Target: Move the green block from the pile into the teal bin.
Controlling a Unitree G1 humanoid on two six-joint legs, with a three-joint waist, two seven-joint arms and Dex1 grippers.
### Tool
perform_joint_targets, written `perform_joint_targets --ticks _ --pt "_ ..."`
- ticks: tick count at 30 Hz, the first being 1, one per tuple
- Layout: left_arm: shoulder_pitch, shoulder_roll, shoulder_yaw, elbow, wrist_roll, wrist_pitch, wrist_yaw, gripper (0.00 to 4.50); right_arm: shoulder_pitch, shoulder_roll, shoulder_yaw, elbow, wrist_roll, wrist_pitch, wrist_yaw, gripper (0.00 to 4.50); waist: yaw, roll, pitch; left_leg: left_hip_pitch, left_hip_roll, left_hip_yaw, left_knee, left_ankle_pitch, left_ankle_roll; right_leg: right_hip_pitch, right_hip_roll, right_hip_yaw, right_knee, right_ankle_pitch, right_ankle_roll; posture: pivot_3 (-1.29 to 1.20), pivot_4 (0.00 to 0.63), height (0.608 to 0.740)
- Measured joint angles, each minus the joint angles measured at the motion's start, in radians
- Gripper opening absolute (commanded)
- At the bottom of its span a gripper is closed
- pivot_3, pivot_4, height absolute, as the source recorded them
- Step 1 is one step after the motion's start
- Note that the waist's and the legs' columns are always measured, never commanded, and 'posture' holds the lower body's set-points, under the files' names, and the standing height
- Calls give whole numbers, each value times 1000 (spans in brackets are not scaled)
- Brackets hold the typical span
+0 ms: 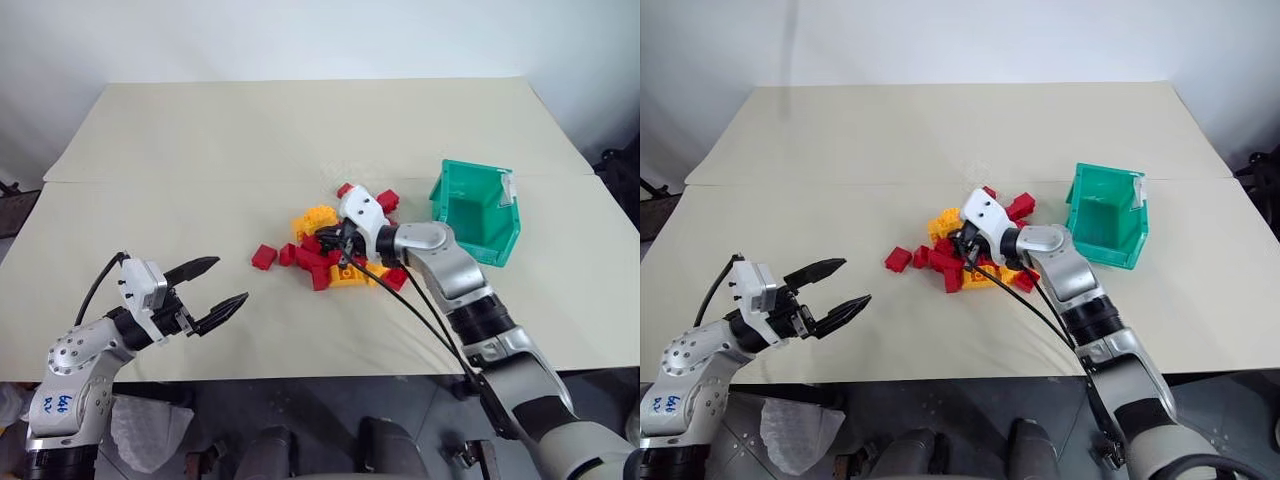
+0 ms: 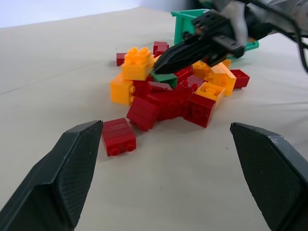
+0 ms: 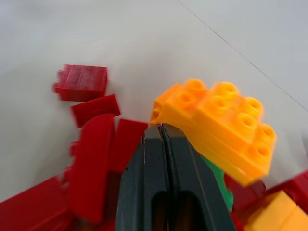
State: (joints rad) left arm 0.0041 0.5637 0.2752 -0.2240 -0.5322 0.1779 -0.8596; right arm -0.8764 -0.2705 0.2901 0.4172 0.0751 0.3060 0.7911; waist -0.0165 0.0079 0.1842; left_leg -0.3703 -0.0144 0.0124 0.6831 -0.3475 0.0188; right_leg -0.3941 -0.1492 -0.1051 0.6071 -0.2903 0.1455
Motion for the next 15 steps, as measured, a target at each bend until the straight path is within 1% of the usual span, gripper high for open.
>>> perform_joint_targets --ticks 3,6,9,13,15 --pt "-1 -11 -21 0 7 -9 2 4500 -27 12 4 59 -36 -24 -8 44 -8 0 0 0 0 -1 0 0 0 0 0 0 0 0 0 0 150 740" --pt "-22 -16 -37 2 16 -14 8 4500 -27 -7 16 51 -66 -27 7 44 -11 0 0 0 0 -1 0 0 0 0 0 0 0 0 0 0 150 740" --pt "-39 -17 -53 5 25 -19 7 4500 1 -48 34 -38 -81 5 62 44 -12 0 0 0 0 -1 0 0 0 0 0 0 0 0 0 0 150 740" --pt "-54 -17 -62 33 28 -27 -1 4500 93 -120 79 -234 -73 109 168 44 -10 0 0 0 0 -1 0 0 0 0 0 -1 0 0 0 0 150 740" --pt "-61 -17 -64 49 29 -29 -6 4500 124 -127 97 -304 -63 155 195 44 -10 0 0 0 0 -1 0 0 0 0 0 -1 0 0 0 0 150 740"
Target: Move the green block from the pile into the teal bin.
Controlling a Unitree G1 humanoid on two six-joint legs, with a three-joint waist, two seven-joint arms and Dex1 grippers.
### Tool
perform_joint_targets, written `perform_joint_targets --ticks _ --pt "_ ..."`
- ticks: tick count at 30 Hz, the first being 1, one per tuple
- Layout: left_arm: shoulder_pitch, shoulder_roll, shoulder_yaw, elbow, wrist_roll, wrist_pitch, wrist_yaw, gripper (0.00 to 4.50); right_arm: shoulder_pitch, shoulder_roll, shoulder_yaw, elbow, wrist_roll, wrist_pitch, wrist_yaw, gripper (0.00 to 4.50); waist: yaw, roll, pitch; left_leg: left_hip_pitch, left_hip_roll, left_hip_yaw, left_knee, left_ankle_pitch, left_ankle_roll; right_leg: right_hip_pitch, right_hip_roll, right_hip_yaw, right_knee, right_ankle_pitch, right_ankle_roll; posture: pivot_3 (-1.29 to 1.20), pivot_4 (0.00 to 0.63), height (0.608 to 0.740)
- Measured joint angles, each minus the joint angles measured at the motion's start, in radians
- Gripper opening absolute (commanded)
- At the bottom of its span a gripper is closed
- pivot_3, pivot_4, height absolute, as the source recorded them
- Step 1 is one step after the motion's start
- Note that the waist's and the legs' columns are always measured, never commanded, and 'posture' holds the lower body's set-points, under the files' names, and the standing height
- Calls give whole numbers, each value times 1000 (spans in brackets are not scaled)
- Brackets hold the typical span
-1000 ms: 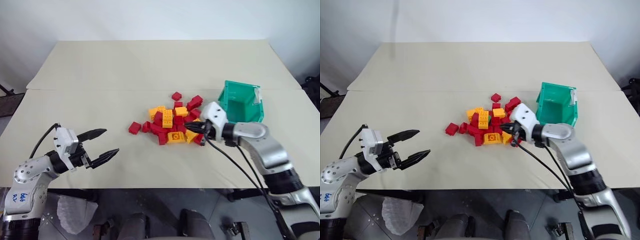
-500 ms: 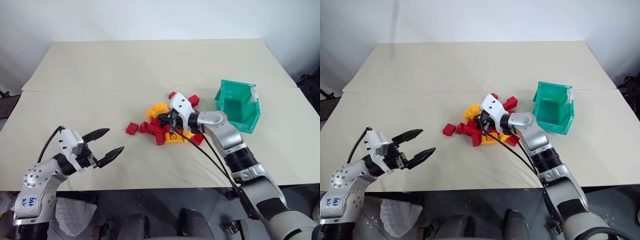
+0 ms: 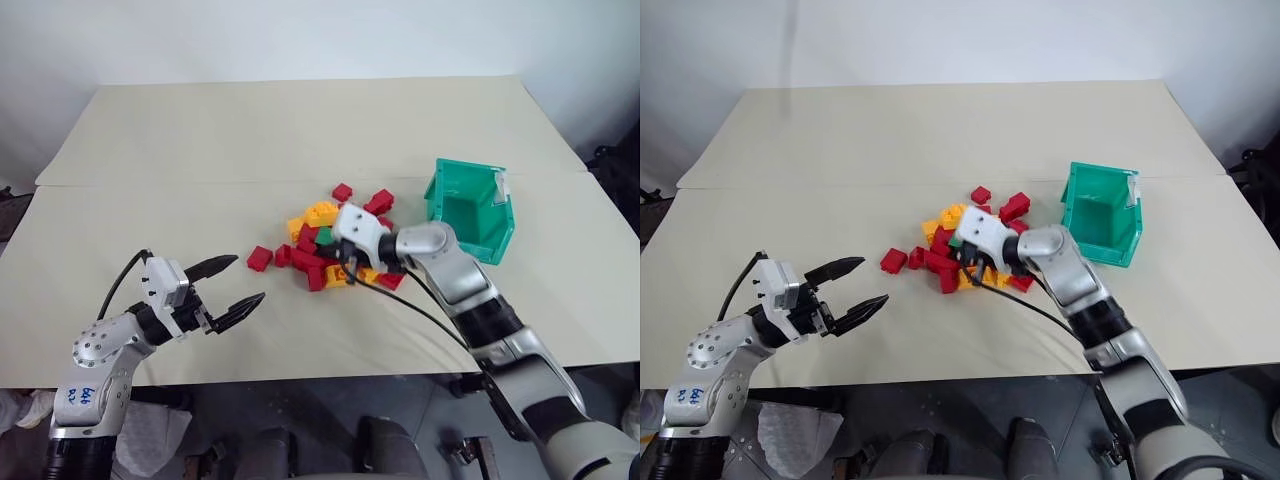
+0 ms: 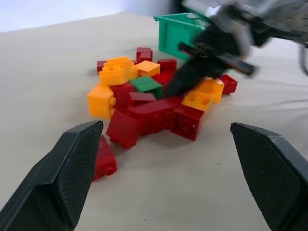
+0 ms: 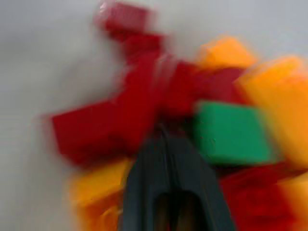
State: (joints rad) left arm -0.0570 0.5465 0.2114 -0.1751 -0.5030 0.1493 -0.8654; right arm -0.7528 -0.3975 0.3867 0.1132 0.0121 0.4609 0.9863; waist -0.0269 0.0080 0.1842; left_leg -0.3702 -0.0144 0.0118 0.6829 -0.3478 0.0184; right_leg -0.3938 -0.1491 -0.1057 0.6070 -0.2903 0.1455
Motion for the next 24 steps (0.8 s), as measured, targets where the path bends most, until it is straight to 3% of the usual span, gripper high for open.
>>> perform_joint_targets --ticks 7,17,22,24 --pt "-21 0 -3 22 1 -12 -8 4500 22 -2 -50 -20 20 42 -36 44 2 0 0 0 0 0 0 0 0 0 0 0 0 0 0 0 150 740" --pt "-28 0 -4 27 1 -18 -7 4500 -83 39 -115 207 -17 -25 -168 44 -2 0 0 0 0 0 0 0 0 -1 0 0 0 0 0 0 150 740" --pt "-27 0 -4 26 1 -18 -1 4500 -65 46 -140 118 62 44 -110 44 0 0 0 -1 0 0 0 0 0 -1 0 0 0 0 0 0 150 740" --pt "-26 1 -4 26 1 -18 -1 4500 -66 42 -167 62 112 106 -84 400 1 0 0 -1 0 0 0 0 0 0 0 0 0 0 0 0 150 740"
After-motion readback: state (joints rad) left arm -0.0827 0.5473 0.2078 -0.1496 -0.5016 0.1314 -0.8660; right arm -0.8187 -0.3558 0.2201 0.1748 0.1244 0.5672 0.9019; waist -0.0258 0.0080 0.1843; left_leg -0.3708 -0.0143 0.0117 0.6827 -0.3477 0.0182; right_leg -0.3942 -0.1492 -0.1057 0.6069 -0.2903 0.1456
